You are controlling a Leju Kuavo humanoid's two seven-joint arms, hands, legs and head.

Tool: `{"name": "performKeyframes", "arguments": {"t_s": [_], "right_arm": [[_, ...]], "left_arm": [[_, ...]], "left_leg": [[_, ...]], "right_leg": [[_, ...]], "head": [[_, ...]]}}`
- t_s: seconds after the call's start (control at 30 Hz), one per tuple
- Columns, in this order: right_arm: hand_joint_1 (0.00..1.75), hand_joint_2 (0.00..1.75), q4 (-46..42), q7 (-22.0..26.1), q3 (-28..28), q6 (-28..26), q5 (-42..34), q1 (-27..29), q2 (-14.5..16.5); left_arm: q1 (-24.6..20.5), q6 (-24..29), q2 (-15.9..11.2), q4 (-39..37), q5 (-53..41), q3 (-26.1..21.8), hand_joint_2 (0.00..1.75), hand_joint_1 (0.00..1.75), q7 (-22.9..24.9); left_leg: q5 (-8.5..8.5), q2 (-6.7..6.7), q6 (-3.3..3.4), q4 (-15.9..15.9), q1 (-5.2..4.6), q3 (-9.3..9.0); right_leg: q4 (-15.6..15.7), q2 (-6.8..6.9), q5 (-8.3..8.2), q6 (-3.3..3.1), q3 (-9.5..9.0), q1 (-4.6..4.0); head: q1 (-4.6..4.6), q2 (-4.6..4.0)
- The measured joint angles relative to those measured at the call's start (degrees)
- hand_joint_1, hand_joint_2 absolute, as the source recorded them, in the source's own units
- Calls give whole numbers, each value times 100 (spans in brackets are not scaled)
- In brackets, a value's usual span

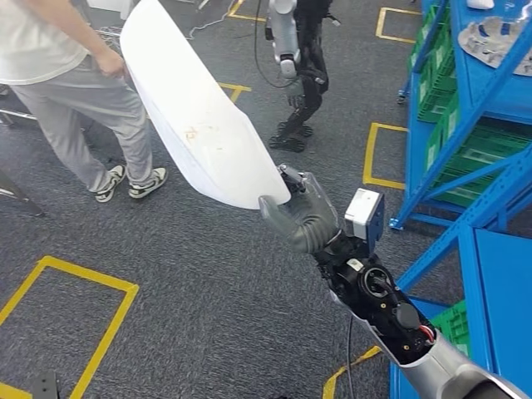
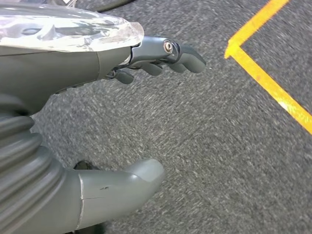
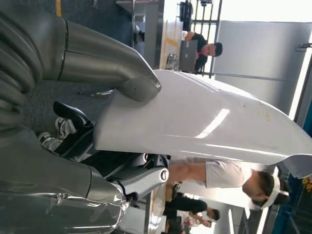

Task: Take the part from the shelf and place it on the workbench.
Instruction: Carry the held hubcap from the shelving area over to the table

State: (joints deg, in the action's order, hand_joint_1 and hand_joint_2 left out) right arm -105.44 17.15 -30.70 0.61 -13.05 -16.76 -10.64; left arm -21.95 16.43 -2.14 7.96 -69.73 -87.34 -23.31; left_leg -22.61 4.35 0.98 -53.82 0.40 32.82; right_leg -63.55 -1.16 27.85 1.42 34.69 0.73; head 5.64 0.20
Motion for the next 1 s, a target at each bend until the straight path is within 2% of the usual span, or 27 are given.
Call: {"name": "performKeyframes", "arguments": {"t_s": [0.03, 0.07, 0.1, 0.17, 0.2, 0.23, 0.3, 0.33, 0.37, 0.4, 0.43, 0.47, 0.53, 0.57, 0.6, 0.67, 0.7, 0.73, 0.77, 0.8, 0.83, 0.87, 0.9, 0.93, 0.97, 1.0], "right_arm": [[175, 175, -1, 1, 2, 0, 2, 0, 0], [175, 175, -1, 1, 3, 1, 1, -1, 0], [175, 175, -2, 1, 2, 3, -4, 0, 0], [175, 175, -2, -4, -1, 7, -24, -1, 0], [175, 175, -2, -7, 1, 10, -34, -1, 0], [175, 175, -1, -10, 6, 11, -48, -2, 0], [175, 175, 1, -12, 16, 19, -77, 1, 0], [175, 175, 2, -14, 19, 26, -93, 3, 0], [175, 175, 5, -15, 18, 35, -106, 6, 0], [175, 175, 9, -17, 17, 45, -117, 5, 0], [175, 175, 13, -17, 17, 52, -126, 5, 0], [175, 175, 15, -17, 17, 55, -135, 2, 0], [175, 175, 16, -15, 19, 57, -139, -4, 0], [175, 175, 16, -14, 20, 58, -140, -9, 0], [175, 175, 16, -14, 22, 60, -141, -13, 0], [175, 175, 17, -13, 22, 67, -142, -22, 0], [175, 175, 17, -13, 22, 71, -142, -28, 0], [175, 175, 17, -11, 23, 73, -142, -35, 0], [175, 175, 17, -10, 28, 74, -142, -41, 0], [175, 175, 18, -11, 32, 74, -142, -41, 0], [175, 175, 21, -11, 36, 74, -142, -36, 0], [175, 175, 26, -13, 38, 74, -142, -29, 0], [175, 175, 33, -15, 37, 74, -142, -24, 0], [175, 175, 40, -16, 37, 74, -142, -22, 0], [175, 175, 45, -16, 37, 74, -142, -27, 0], [175, 175, 50, -15, 38, 75, -142, -41, 0]], "left_arm": [[-4, -1, 6, 0, -3, 0, 175, 0, -1], [-7, -1, 11, 0, -11, 0, 175, 0, -2], [-8, -2, 14, 0, -20, 0, 175, 0, -1], [3, -2, 7, 0, -51, 0, 175, 0, 8], [9, -1, 4, -1, -67, 0, 175, 0, 18], [4, 1, 1, -2, -87, 0, 175, 0, 28], [-32, 15, 4, -4, -124, 0, 175, 0, 40], [-49, 32, 11, -5, -147, 0, 175, 0, 45], [-57, 53, 21, -5, -167, 0, 175, 0, 50], [-57, 79, 32, -6, -186, 0, 175, 0, 56], [-58, 99, 40, -7, -203, 0, 175, 0, 60], [-61, 114, 44, -7, -214, 0, 175, 0, 62], [-91, 133, 44, -7, -232, 0, 175, 0, 64], [-115, 144, 46, -7, -239, 0, 175, 0, 72], [-134, 156, 50, -7, -252, 0, 175, 0, 86], [-145, 178, 56, -7, -285, 0, 175, 0, 133], [-142, 184, 60, -7, -304, 0, 175, 0, 151], [-143, 187, 65, -7, -321, 0, 175, 0, 162], [-151, 188, 71, -7, -333, 0, 175, 0, 165], [-161, 189, 80, -7, -341, 0, 175, 0, 165], [-169, 189, 86, -7, -345, 0, 175, 0, 166], [-173, 188, 91, -7, -346, 0, 175, 0, 169], [-172, 184, 96, -7, -347, 0, 175, 0, 173], [-171, 175, 99, -7, -349, 0, 175, 0, 180], [-171, 163, 104, -7, -355, 0, 175, 0, 190], [-172, 148, 113, -7, -365, 0, 175, 0, 206]], "left_leg": [[-8, 74, -20, -17, -4, 2], [-8, 138, -46, -32, -3, 20], [0, 194, -76, -40, 1, 48], [27, 296, -144, -35, 5, 98], [9, 233, -175, -58, 0, 117], [-75, 95, -206, -185, -8, 183], [-405, -252, -259, -800, -6, 483], [-593, -338, -283, -1233, 4, 698], [-711, -366, -301, -1587, 14, 875], [-734, -382, -313, -1769, 22, 968], [-653, -397, -317, -1727, 27, 946], [-483, -428, -311, -1441, 29, 796], [-133, -648, -268, -570, -3, 327], [-38, -739, -230, -246, -26, 162], [-10, -798, -192, -72, -49, 78], [-20, -699, -122, -32, -63, 81], [-15, -639, -93, -24, -52, 75], [-10, -580, -59, -13, -36, 66], [-2, -523, -24, -1, -17, 54], [0, -466, 1, 3, -5, 47], [-2, -407, 20, 1, -4, 45], [-1, -340, 28, -1, -5, 43], [-2, -268, 30, -3, -7, 39], [-4, -188, 28, -7, -7, 31], [-8, -104, 23, -12, -5, 19], [-16, -20, 12, -20, -2, 5]], "right_leg": [[400, -111, -168, -19, -170, 13], [677, -206, -247, -36, -301, 19], [807, -263, -250, -49, -367, 20], [862, -186, -232, -82, -419, 20], [884, -126, -247, -109, -432, 25], [908, -56, -260, -146, -443, 33], [936, 83, -272, -202, -452, 27], [937, 157, -270, -219, -446, 21], [937, 225, -268, -222, -442, 18], [937, 293, -264, -222, -440, 18], [936, 356, -260, -220, -443, 20], [936, 415, -253, -212, -451, 21], [931, 525, -227, -177, -474, 1], [929, 579, -212, -153, -482, -18], [927, 630, -197, -126, -490, -37], [934, 738, -173, -73, -516, -53], [913, 719, -140, -38, -516, -41], [816, 625, -60, -8, -482, -29], [592, 485, 79, 18, -388, -17], [239, 320, 265, 37, -225, -5], [-194, 210, 458, 47, -27, -4], [-597, 163, 600, 55, 170, -4], [-842, 146, 640, 58, 304, -4], [-852, 137, 553, 55, 333, -1], [-628, 117, 360, 44, 256, 3], [-225, 57, 102, 29, 95, 11]], "head": [[4, 0], [5, 0], [0, 0], [-14, 0], [-25, 0], [-46, 0], [-94, 0], [-111, 0], [-116, 0], [-118, 0], [-122, 0], [-125, 0], [-138, 0], [-138, 0], [-132, 0], [-111, 0], [-106, 0], [-99, 0], [-80, 0], [-57, 0], [-34, 0], [-19, 0], [-15, 0], [-13, 0], [-10, 0], [-1, 0]]}}
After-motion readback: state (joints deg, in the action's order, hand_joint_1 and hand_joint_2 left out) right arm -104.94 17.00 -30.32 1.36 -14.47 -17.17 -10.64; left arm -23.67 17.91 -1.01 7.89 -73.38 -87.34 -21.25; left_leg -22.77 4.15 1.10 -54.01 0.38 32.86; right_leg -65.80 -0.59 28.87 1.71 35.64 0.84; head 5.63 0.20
